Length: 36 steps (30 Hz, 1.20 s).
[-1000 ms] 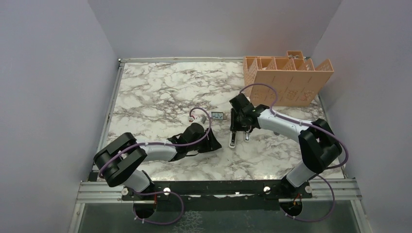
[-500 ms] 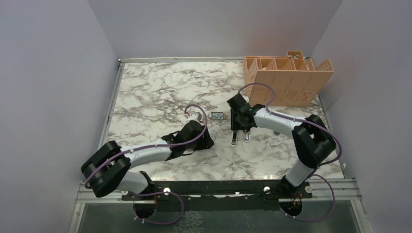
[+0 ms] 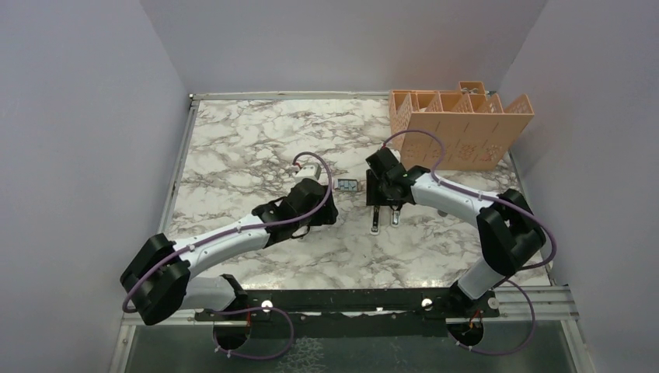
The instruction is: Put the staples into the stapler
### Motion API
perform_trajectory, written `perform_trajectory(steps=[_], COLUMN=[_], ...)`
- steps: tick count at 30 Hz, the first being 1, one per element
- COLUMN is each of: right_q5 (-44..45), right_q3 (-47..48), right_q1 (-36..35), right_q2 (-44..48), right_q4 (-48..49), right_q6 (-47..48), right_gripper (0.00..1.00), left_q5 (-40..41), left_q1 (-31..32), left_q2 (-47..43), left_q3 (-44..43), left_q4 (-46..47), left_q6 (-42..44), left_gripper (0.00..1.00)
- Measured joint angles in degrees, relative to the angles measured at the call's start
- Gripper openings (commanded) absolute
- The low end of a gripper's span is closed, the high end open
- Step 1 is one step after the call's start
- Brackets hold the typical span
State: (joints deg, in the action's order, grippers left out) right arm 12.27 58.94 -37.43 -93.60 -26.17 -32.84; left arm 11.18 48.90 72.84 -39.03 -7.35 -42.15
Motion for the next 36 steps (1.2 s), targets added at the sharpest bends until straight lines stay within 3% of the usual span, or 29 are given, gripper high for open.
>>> perform_trajectory(steps=[6, 11, 13, 14, 16, 32, 36], right_q5=[-0.5, -1.9, -2.6, -3.8, -4.3, -11.0, -13.5], right_q3=[0.0, -0.1, -0.3, -0.9, -1.0, -4.2, -5.0], right_q1=[0.0, 0.0, 0.0, 0.0, 0.0, 0.0, 0.0], right_q2=[4.6, 8.5, 10.0, 12.4, 12.7, 15.3, 15.3], right_q4=[-0.7, -1.1, -1.2, -1.4, -1.4, -0.8, 0.3], right_q6=[0.0, 0.4, 0.8, 1.3, 1.5, 1.6, 1.6], right_gripper=[0.59, 0.63, 0.64, 0.64, 0.64, 0.63, 0.60], left_q5=[6.6, 9.9, 10.1, 9.9, 9.8, 6.7, 4.8], left_q1=[-1.6, -3.1, -3.3, -3.6, -3.6, -3.6, -3.6], left_q2=[-3.5, -4.0, -3.8, -1.7, -1.2, 4.2, 4.8], left_q3=[-3.2, -2.8, -2.1, -0.9, -0.7, -0.7, -1.2], left_q4=[-7.6, -15.3, -16.8, -18.6, -18.9, -17.1, -17.0], left_q6=[1.0, -0.3, -0.8, -1.7, -1.8, -0.4, 0.8], left_gripper=[0.87, 0.88, 0.82, 0.68, 0.61, 0.23, 0.20])
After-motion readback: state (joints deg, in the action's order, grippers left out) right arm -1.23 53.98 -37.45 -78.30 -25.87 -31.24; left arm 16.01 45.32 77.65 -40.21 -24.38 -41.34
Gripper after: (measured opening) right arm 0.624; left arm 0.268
